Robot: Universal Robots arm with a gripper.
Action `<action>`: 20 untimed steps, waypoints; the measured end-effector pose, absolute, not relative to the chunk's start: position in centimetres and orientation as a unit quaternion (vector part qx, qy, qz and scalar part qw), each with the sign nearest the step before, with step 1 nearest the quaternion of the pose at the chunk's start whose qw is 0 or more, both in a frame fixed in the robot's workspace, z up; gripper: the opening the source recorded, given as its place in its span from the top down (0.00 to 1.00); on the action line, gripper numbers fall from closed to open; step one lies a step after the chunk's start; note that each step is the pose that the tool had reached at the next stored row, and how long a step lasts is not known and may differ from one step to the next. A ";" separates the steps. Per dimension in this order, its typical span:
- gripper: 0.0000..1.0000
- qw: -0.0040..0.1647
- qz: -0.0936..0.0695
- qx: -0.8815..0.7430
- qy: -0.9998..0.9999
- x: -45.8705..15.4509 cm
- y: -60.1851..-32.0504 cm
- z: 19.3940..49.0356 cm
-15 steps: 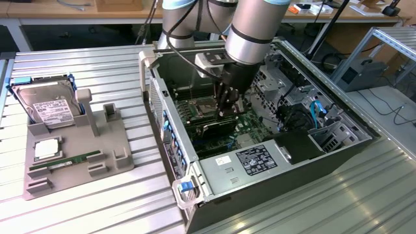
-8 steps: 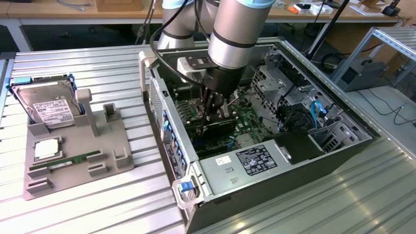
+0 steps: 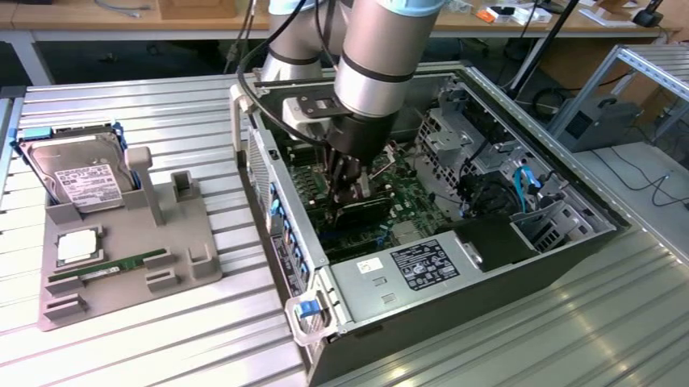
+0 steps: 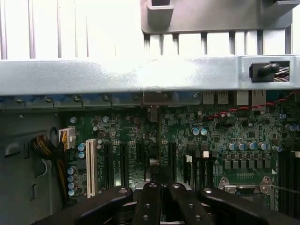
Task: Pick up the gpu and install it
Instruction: 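Press down on the gpu until it lock into place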
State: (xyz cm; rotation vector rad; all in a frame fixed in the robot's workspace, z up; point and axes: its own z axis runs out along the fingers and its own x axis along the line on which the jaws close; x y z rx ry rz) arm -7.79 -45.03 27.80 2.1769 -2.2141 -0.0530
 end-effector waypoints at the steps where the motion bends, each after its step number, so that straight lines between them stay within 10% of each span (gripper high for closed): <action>1: 0.89 0.018 -0.017 0.701 -0.713 -7.8 -45.0 27.8; 20: 0.89 0.011 -0.024 0.701 -0.713 -8.1 -45.6 27.9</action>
